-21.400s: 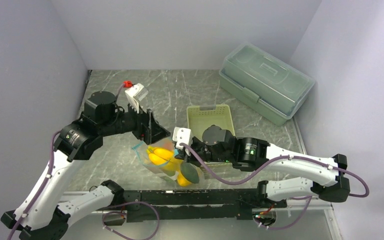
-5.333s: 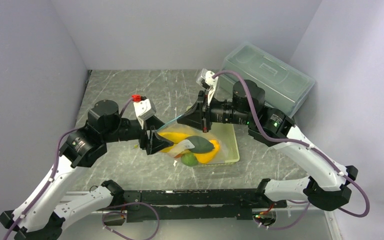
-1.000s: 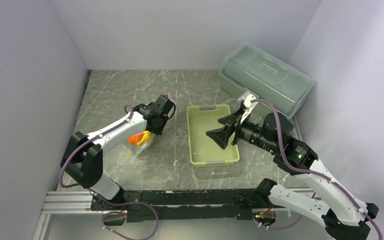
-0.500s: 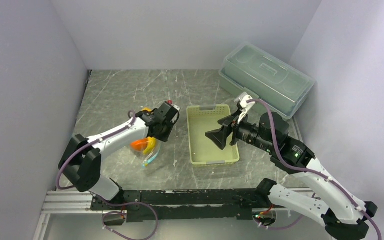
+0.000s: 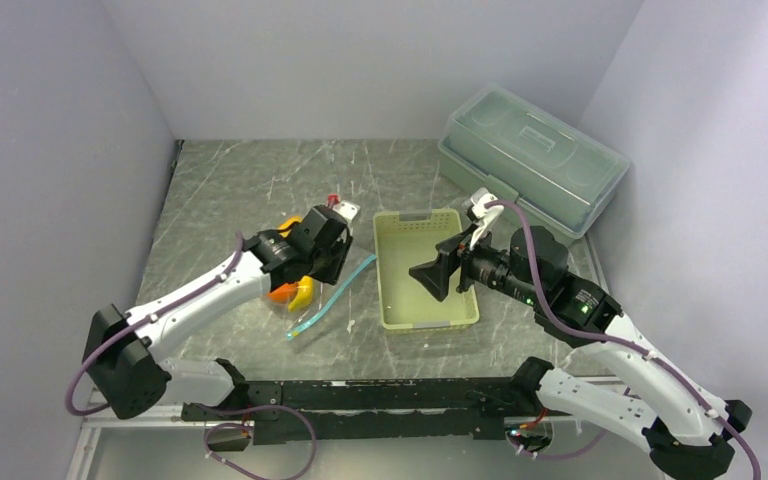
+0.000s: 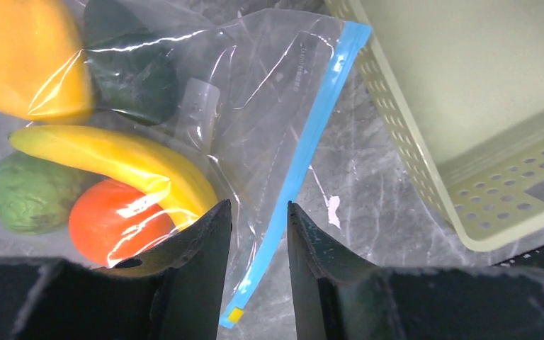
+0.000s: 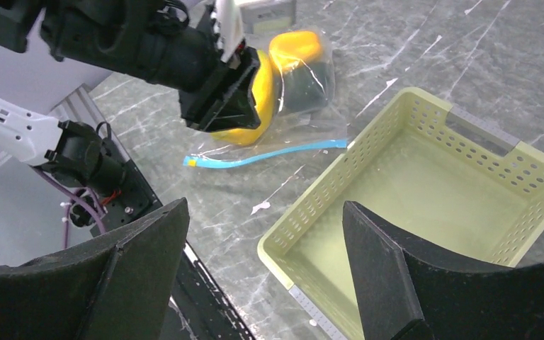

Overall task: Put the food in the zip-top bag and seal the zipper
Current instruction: Place the zipper food storage bag at the center of the board, then reset both arms

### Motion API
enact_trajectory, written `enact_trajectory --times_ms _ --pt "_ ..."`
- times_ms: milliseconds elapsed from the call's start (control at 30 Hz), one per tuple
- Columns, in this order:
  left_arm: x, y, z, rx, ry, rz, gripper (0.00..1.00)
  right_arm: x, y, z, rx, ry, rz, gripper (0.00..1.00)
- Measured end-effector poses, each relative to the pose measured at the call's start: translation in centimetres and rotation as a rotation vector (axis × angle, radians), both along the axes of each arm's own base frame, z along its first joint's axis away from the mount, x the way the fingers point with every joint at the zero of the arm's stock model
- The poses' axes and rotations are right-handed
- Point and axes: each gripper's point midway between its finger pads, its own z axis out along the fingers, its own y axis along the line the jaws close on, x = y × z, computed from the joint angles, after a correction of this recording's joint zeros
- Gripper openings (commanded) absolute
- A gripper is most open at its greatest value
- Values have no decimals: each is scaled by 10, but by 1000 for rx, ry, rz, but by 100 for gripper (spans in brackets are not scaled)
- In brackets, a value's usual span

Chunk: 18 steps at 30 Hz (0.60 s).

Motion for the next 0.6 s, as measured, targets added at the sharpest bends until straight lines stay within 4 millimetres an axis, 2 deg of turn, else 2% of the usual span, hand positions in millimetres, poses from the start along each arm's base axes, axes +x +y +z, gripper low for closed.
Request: enact_trajectory --times_ms 167,467,600 --pt "-6 1 20 -50 -34 -6 44 4 0 -3 -10 6 -15 85" --pt "-11 7 58 -126 -115 -6 51 14 -7 -25 -42 44 -95 87" --pt "-14 13 67 -134 -140 1 55 18 -11 -25 -28 52 -141 98"
